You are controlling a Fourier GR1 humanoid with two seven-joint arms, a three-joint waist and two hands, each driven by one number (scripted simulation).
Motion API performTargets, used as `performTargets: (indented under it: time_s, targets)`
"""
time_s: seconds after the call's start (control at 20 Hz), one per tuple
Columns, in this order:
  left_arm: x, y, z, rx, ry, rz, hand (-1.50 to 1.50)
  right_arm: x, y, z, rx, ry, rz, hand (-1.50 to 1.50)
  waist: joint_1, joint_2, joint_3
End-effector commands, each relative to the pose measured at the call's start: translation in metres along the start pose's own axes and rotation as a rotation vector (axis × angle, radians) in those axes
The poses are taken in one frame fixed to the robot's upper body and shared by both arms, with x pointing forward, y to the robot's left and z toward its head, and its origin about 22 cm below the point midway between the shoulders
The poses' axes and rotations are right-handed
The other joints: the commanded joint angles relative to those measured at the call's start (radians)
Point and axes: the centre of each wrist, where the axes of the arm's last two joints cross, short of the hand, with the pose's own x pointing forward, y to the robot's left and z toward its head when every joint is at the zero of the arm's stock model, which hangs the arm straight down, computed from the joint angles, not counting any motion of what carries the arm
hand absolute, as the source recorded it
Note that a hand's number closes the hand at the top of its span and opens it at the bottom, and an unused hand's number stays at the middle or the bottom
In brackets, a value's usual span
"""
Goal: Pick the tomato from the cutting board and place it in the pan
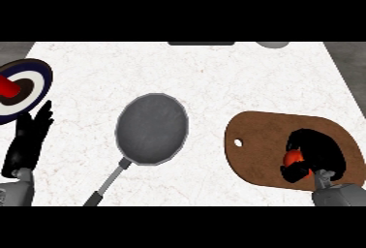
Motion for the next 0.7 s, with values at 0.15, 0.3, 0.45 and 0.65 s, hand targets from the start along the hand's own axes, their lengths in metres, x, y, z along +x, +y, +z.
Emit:
performTargets:
  time_s: [0.15,0.3,0.45,0.65]
  targets:
    - [-0.005,0.015,-0.003,-0.001,0.016,0.004,0.0,0.011,0.021,0.051,-0.042,-0.067,-0.082,1.5,-0.008,-0.002,0.0]
    - [-0.006,0.019,-0.006,0.029,0.02,0.002,0.0,0.038,0.045,0.099,-0.041,-0.182,-0.047,1.5,-0.016,-0.003,-0.001]
    - [-0.015,0.013,0.001,0.021,0.027,0.001,0.0,0.031,0.063,0.142,-0.099,-0.233,-0.081,1.5,-0.02,-0.005,0.0]
    - [-0.006,-0.003,-0.006,0.022,0.033,0.011,0.0,0.043,0.024,0.158,-0.435,-0.399,-0.123,1.5,-0.034,-0.008,-0.001]
